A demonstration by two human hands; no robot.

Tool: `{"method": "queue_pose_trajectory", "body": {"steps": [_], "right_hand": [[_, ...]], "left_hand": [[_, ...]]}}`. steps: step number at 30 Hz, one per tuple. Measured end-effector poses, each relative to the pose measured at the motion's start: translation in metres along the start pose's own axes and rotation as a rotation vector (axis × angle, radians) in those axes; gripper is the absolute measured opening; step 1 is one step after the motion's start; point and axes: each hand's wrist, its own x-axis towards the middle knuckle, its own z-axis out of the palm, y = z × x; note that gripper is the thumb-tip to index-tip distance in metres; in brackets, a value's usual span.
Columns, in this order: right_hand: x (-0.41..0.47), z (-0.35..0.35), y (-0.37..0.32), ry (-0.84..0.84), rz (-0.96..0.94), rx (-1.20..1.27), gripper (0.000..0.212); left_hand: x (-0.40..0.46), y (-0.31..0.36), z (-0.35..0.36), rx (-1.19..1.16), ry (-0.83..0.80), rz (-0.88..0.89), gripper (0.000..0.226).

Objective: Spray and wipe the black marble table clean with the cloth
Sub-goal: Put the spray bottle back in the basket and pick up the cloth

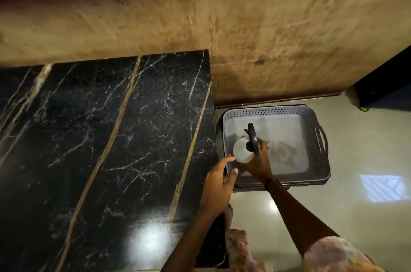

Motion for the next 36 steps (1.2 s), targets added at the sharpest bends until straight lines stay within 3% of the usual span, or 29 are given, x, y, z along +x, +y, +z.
{"method": "queue_pose_trajectory", "body": {"steps": [6, 13, 16, 19, 22, 28, 32, 36], "right_hand": [[0.009, 0.005, 0.011, -0.01, 0.057, 0.098, 0.095], [0.003, -0.003, 0.008, -0.076, 0.065, -0.03, 0.106], [-0.022, -0.01, 0.0, -0.029, 0.131, -0.049, 0.083], [-0.066, -0.028, -0.02, -0.042, 0.257, 0.0, 0.04], [-0.107, -0.036, -0.049, -0.043, 0.163, -0.054, 0.013], [-0.142, 0.002, -0.156, -0.216, -0.003, 0.011, 0.014], [-0.155, 0.065, -0.219, -0.394, -0.113, -0.04, 0.016], [-0.176, 0.147, -0.287, -0.522, -0.199, -0.079, 0.016]], "left_hand": [[0.0, -0.015, 0.006, -0.011, 0.024, 0.01, 0.032], [-0.001, -0.007, 0.002, 0.002, -0.019, 0.0, 0.027], [-0.006, -0.001, -0.006, -0.031, -0.043, -0.045, 0.026], [-0.018, 0.006, -0.018, -0.077, -0.042, -0.059, 0.026], [-0.035, 0.007, -0.038, -0.138, -0.009, -0.047, 0.025], [-0.075, -0.031, -0.098, -0.328, 0.132, -0.071, 0.02], [-0.107, -0.069, -0.162, -0.409, 0.239, -0.097, 0.022], [-0.151, -0.12, -0.251, -0.43, 0.451, -0.135, 0.018]]}}
